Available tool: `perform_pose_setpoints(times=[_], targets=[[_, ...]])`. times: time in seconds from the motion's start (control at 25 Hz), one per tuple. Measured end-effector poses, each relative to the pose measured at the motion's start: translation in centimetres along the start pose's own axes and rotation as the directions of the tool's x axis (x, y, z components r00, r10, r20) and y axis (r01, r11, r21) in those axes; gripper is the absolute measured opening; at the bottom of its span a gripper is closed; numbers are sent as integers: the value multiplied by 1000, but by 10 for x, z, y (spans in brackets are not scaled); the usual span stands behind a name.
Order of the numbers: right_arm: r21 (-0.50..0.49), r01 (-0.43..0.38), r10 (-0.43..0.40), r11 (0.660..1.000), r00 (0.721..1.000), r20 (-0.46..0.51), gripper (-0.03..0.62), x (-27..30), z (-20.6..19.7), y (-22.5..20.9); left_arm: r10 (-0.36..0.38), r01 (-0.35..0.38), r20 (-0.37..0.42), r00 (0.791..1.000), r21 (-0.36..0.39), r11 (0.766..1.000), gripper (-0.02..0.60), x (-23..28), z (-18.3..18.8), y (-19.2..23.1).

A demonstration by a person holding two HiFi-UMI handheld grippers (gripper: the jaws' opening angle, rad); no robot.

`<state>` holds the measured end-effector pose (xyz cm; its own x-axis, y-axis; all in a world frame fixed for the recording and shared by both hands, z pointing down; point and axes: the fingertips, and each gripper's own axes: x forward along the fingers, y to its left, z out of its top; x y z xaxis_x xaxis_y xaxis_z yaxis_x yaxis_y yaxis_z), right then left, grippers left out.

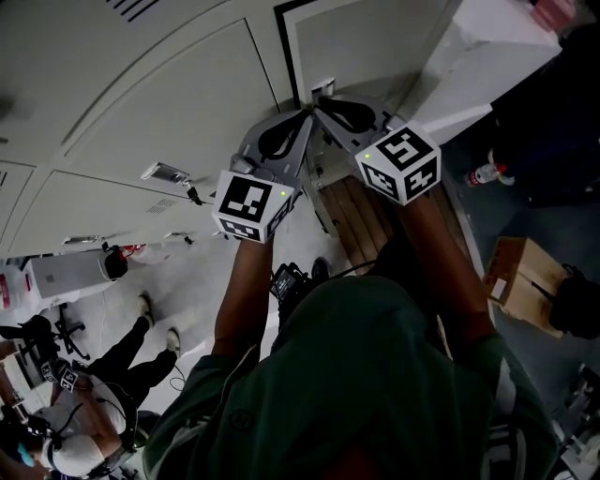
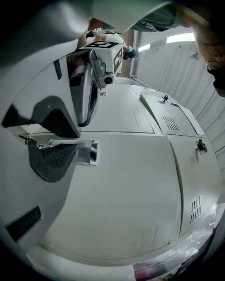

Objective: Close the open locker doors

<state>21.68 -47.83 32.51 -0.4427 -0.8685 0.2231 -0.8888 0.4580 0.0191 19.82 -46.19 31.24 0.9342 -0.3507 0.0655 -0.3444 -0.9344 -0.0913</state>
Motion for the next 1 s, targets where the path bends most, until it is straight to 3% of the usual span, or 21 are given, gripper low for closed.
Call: perform_pose_setpoints(times=[0.64,1.0], targets=[[-2,70,-70,998,998,-2,24,28,3,-20,67,-67,-24,997,-13,998,3,-7,-11,8],[-11,4,-4,1000,1000,5,25,17,-2,-9,151,-150,-19,988,4,989,3,-22,-4,-4]])
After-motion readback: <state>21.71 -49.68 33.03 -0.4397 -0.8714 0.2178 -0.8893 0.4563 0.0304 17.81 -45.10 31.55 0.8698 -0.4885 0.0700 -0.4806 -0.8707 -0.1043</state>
